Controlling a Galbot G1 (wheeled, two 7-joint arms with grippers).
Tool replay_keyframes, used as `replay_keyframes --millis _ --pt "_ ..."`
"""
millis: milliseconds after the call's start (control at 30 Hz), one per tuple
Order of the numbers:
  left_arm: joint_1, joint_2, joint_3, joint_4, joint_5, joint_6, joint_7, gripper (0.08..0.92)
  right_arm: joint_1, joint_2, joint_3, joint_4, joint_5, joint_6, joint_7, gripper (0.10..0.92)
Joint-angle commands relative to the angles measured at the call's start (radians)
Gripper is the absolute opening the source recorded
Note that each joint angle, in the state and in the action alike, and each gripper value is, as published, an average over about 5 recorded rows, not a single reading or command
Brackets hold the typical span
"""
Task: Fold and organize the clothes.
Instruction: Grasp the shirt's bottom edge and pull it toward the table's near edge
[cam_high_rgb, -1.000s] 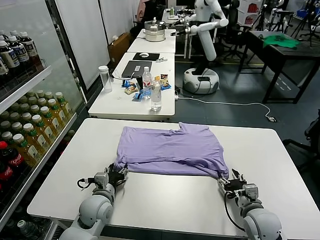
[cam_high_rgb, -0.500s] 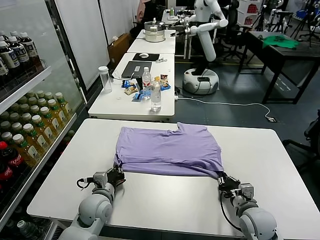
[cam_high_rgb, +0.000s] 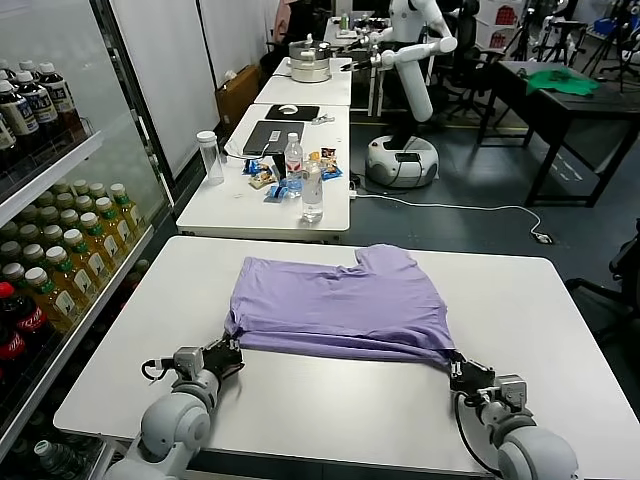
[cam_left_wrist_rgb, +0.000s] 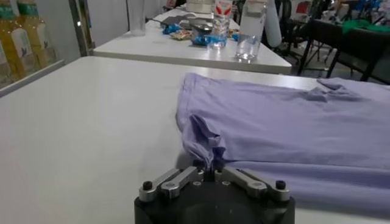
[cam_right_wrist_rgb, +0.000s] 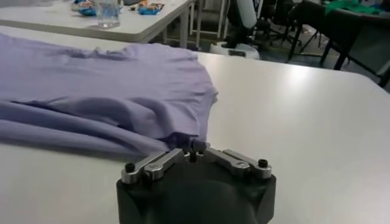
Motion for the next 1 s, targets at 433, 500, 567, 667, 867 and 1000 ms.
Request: replay_keyframes --millis 433,500,567,667,867,1000 --pt "0.229 0.098 -0.028 -0.204 -0.010 0.004 0.015 0.123 -0.337 0.030 0.143 0.228 -0.049 0.016 -0.020 0.112" --pt "0.255 0.102 -0.027 -0.222 -0.001 0.004 0.018 0.123 -0.365 0.045 0.136 0.246 -0.072 0.021 -0.024 0.112" --pt "0.278 0.106 -0.026 -0.235 0.010 0.006 0.022 0.123 -0.391 0.059 0.131 0.261 -0.092 0.025 -0.028 0.112" --pt "0.309 0.114 -0.029 -0.254 0.022 0.011 0.025 0.123 -0.434 0.078 0.127 0.280 -0.122 0.036 -0.035 0.112" --pt "0.365 0.135 -0.052 -0.286 0.031 0.018 0.028 0.123 -0.506 0.107 0.124 0.307 -0.174 0.053 -0.051 0.112" --pt "0.396 0.150 -0.073 -0.294 0.036 0.020 0.027 0.123 -0.547 0.123 0.128 0.321 -0.200 0.062 -0.062 0.112"
